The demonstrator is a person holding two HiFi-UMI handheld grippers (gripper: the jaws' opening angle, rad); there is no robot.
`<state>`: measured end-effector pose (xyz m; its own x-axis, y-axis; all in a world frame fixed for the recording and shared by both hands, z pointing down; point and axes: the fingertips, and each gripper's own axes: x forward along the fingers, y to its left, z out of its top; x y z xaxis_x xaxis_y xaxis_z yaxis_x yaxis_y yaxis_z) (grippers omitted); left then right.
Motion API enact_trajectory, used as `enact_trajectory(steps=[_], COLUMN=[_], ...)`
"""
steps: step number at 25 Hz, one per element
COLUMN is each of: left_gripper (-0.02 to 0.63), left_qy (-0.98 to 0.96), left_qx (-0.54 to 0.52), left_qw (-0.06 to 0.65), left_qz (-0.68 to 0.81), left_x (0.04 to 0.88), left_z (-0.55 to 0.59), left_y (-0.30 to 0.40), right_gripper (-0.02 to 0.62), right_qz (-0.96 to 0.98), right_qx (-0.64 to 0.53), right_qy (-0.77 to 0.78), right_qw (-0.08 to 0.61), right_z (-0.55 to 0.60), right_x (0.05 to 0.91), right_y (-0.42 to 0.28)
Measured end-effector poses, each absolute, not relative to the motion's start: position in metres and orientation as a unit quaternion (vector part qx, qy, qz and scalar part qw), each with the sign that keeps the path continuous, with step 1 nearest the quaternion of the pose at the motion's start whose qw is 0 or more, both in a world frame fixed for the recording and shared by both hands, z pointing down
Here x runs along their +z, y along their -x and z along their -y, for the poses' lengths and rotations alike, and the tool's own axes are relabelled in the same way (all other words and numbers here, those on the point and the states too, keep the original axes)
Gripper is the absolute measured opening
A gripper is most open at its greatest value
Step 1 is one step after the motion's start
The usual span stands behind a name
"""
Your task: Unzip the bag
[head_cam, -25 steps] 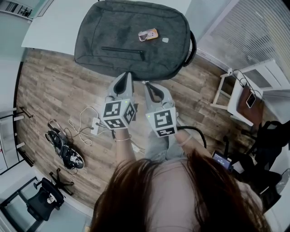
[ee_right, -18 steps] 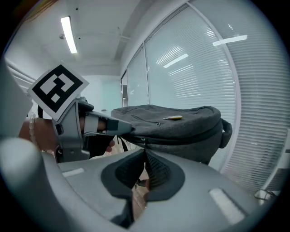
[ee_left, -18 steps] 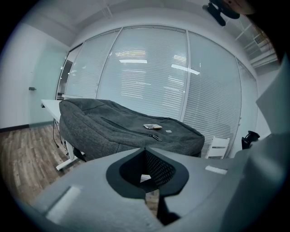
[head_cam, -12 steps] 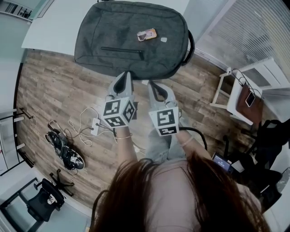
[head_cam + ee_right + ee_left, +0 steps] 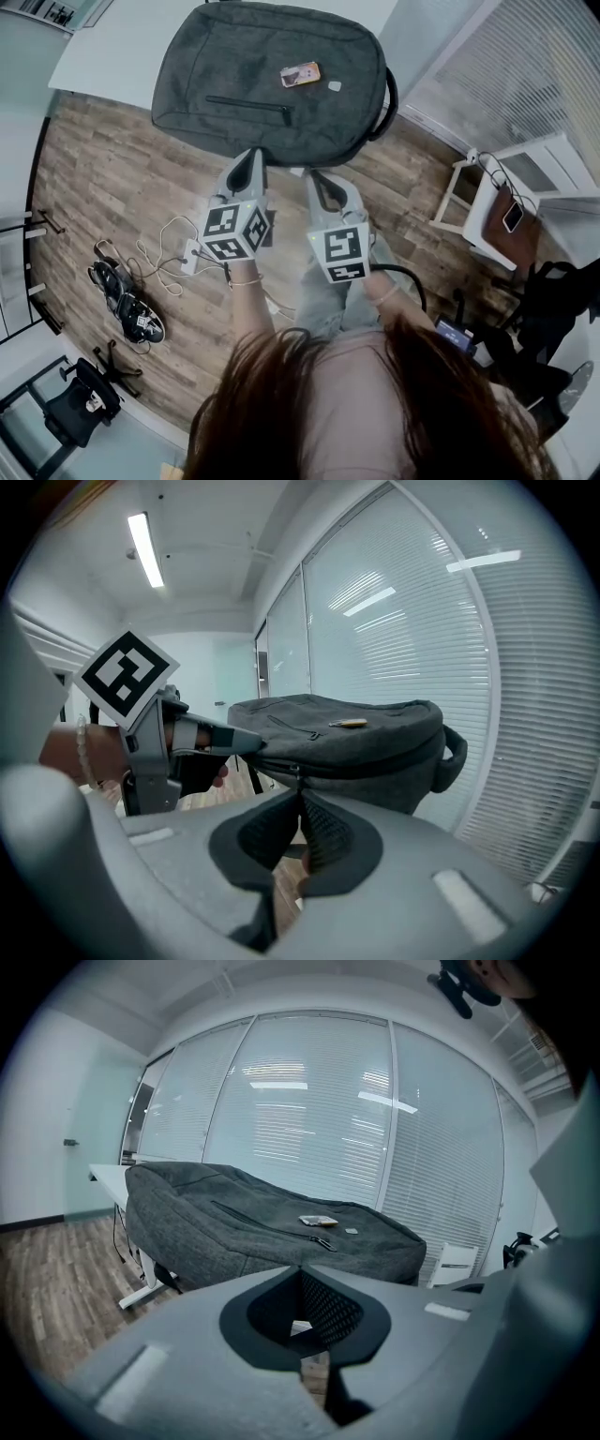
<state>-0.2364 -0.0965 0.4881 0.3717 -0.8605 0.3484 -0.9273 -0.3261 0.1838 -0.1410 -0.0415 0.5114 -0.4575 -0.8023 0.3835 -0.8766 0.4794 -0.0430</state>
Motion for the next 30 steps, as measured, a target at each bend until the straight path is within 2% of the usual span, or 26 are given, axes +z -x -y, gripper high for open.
enact_trajectory(steps=[30], left_gripper=[0.008], left_qy=[-0.799], left_qx=[0.101], left_qw=[0.178], left_qz=[0.565], left_x=[0.49], left_z=[0.097], left_y=[0.235], right_gripper=[0.011], right_qz=[0.842], right_qx=[0.12], right_qy=[-0.496], right_qw=[0.174], right_z=[0.051], right_x=[0.507], right_y=[0.075])
